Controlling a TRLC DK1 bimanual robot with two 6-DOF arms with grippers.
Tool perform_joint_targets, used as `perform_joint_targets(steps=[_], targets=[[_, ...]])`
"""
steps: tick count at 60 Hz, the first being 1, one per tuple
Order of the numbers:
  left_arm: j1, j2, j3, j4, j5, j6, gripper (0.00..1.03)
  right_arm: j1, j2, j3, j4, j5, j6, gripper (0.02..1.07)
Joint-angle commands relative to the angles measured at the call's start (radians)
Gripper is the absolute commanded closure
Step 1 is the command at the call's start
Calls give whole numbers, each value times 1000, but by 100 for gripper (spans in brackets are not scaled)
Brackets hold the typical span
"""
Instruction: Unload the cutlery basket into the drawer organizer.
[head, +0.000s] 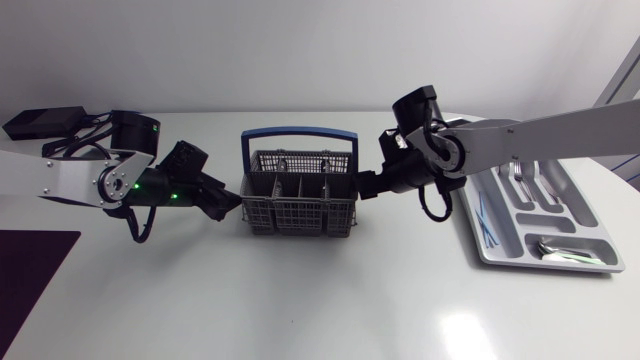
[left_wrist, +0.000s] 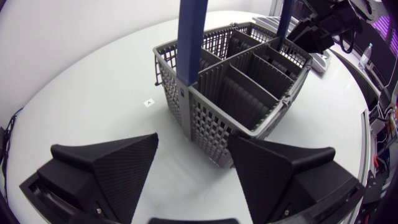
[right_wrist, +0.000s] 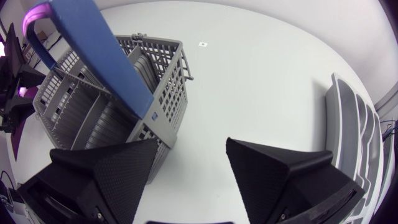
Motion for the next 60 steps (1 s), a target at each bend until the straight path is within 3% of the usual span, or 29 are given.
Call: perform_joint_targets(steps=[1, 28, 43, 60], targets=[[5, -16, -19, 11, 26, 13, 24, -4, -26, -35, -12, -5, 13, 17], [-18, -43, -40, 9, 26, 17, 23, -24, -44, -64, -12, 13, 6, 9], [34, -109, -67, 8, 26, 19, 7, -58, -99, -101, -14, 23, -12, 7], [120, -277, -128, 8, 21, 7, 5, -87, -277, -186, -15, 70, -47, 7]])
